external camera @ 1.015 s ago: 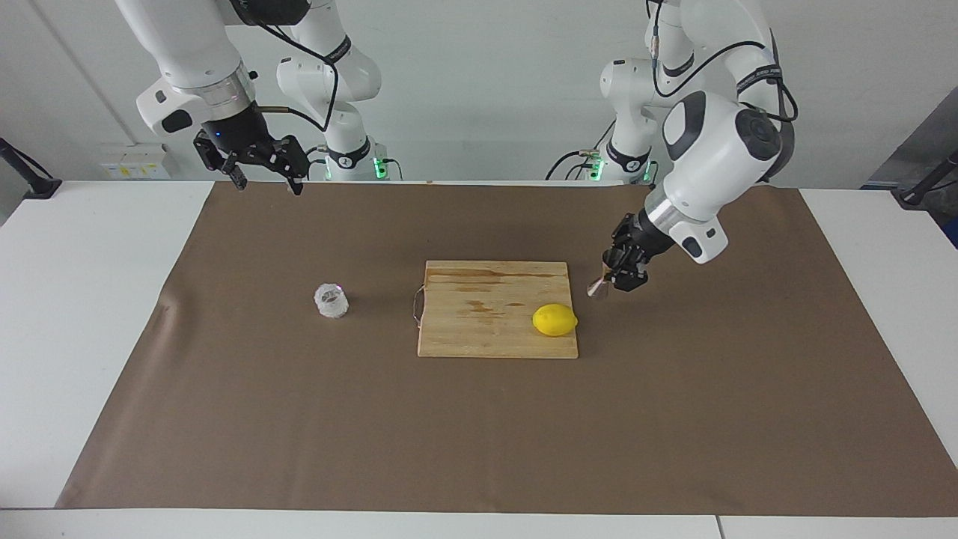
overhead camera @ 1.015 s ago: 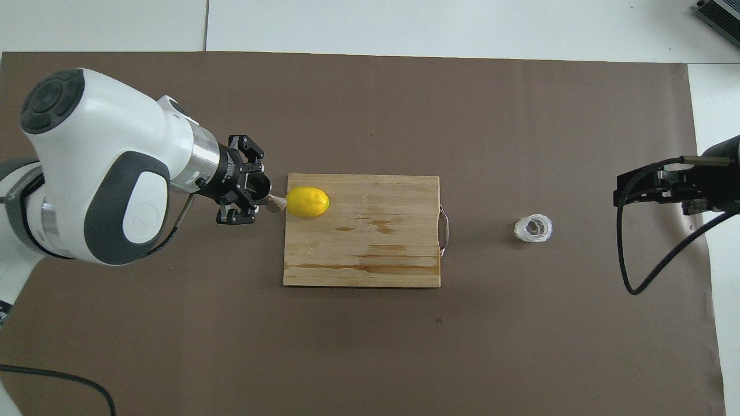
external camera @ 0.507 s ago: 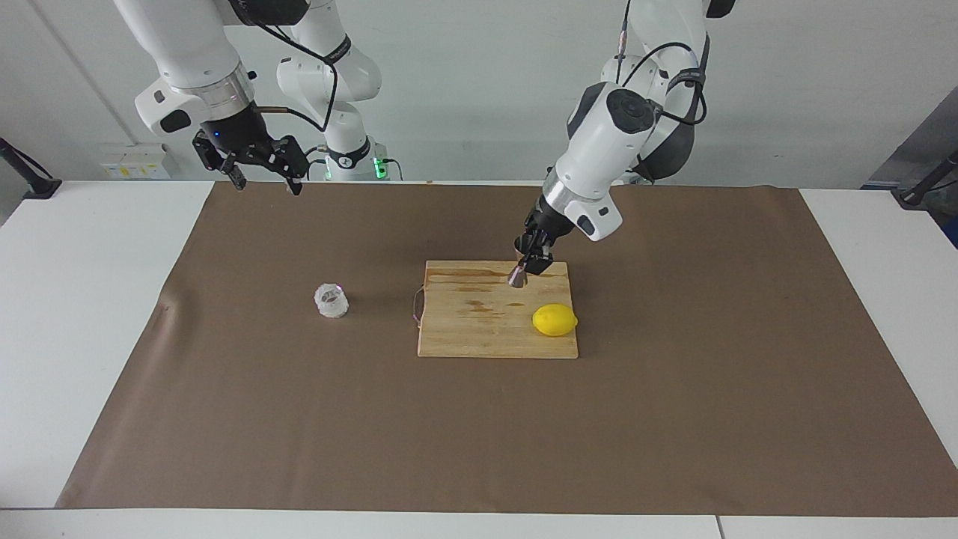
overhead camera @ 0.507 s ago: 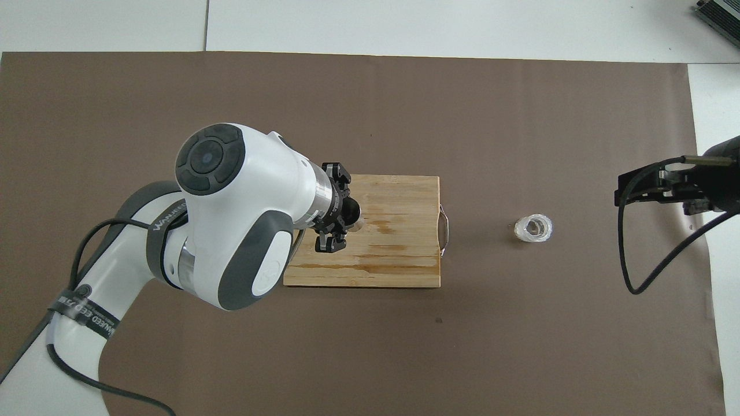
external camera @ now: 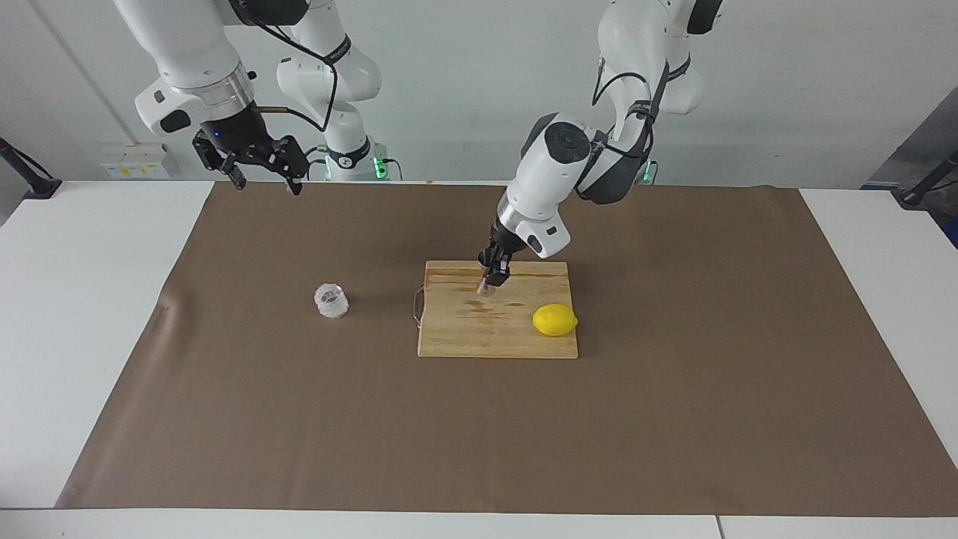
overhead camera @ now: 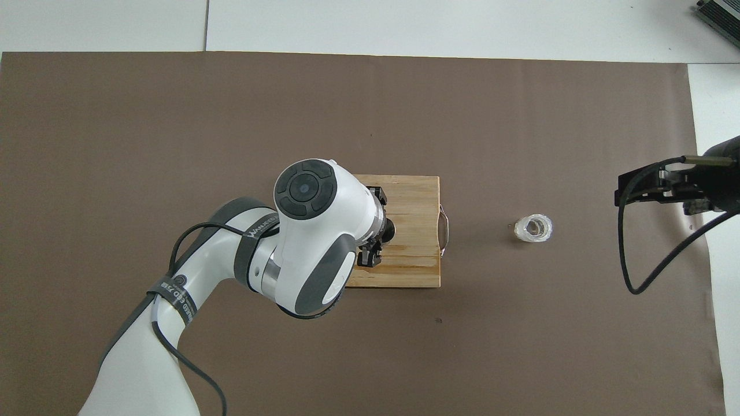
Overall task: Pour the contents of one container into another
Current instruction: 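Set the jigger on the board near its handle and open the left gripper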
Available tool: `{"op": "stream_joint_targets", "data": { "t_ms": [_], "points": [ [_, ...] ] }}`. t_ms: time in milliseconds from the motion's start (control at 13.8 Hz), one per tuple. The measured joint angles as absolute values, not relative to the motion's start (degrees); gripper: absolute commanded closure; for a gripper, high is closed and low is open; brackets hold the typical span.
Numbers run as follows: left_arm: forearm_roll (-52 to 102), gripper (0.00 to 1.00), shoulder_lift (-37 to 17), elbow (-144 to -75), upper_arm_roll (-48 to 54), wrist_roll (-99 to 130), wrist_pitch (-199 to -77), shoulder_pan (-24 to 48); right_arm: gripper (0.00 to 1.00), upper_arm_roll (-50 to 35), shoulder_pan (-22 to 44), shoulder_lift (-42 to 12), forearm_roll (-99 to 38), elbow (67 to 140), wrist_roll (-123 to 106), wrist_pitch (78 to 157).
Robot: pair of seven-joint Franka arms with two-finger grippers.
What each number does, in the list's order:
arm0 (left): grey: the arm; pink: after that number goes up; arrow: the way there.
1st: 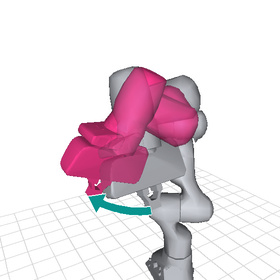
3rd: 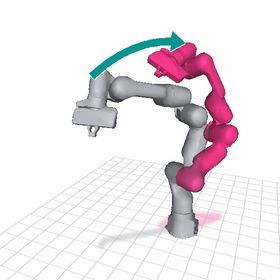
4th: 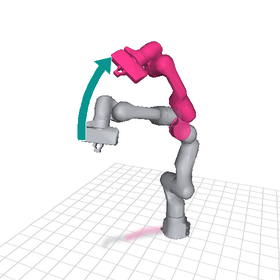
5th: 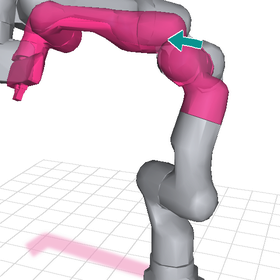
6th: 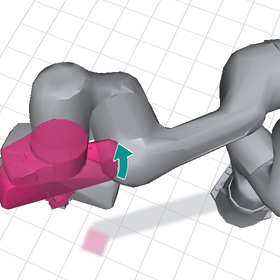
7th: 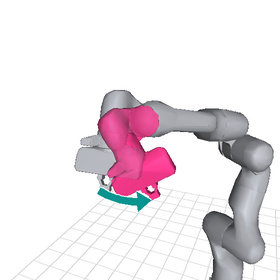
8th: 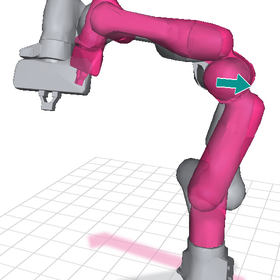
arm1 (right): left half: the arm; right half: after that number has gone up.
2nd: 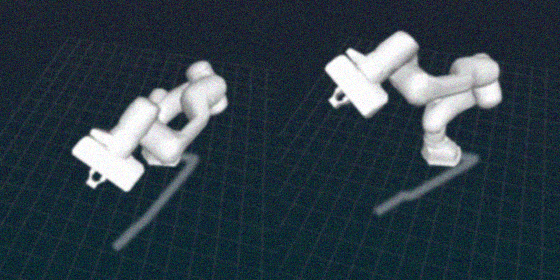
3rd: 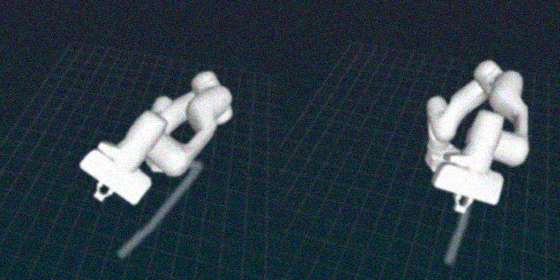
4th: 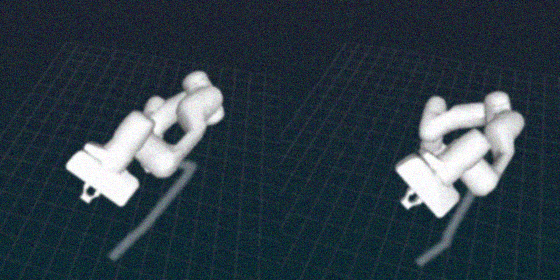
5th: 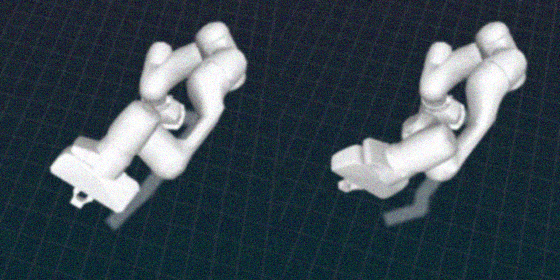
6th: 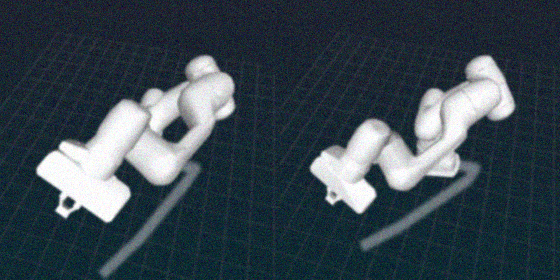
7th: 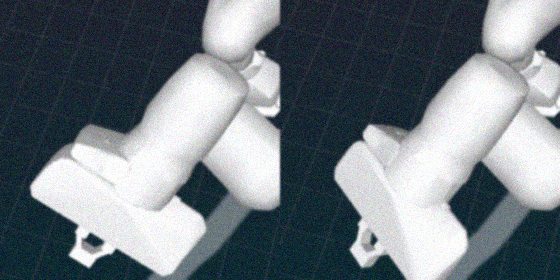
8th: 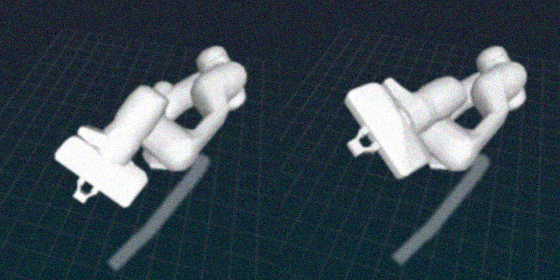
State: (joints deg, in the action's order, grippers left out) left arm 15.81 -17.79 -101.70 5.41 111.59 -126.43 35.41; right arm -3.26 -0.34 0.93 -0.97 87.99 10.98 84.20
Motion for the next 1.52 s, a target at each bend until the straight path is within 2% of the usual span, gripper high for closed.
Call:
{"op": "stream_joint_targets", "data": {
  "t_ms": [942,1232,1305,1377,1450,1522],
  "points": [
    [14.73,0.99,-19.51,-101.85,5.36,115.32,-128.56,38.84,0.0,-3.24,-0.35,0.93,-0.97,87.99,10.98,84.2],
    [14.65,0.87,-19.71,-102.72,5.32,115.33,-129.85,39.17,0.0,-3.24,-0.35,0.93,-0.97,87.99,10.98,84.2],
    [14.63,0.74,-19.71,-102.75,5.29,115.34,-129.97,39.29,0.0,-3.24,-0.35,0.93,-0.97,87.99,10.98,84.2],
    [14.62,0.47,-19.71,-102.78,5.29,115.34,-130.06,39.34,0.0,-3.24,-0.35,0.93,-0.97,87.99,10.98,84.2],
    [14.62,0.13,-19.71,-102.79,5.29,115.35,-130.11,39.36,0.0,-3.24,-0.35,0.93,-0.97,87.99,10.98,84.2],
    [14.62,0.0,-19.71,-102.79,5.29,115.35,-130.15,39.38,0.0,-3.24,-0.35,0.93,-0.97,87.99,10.98,84.2]
  ]
}}
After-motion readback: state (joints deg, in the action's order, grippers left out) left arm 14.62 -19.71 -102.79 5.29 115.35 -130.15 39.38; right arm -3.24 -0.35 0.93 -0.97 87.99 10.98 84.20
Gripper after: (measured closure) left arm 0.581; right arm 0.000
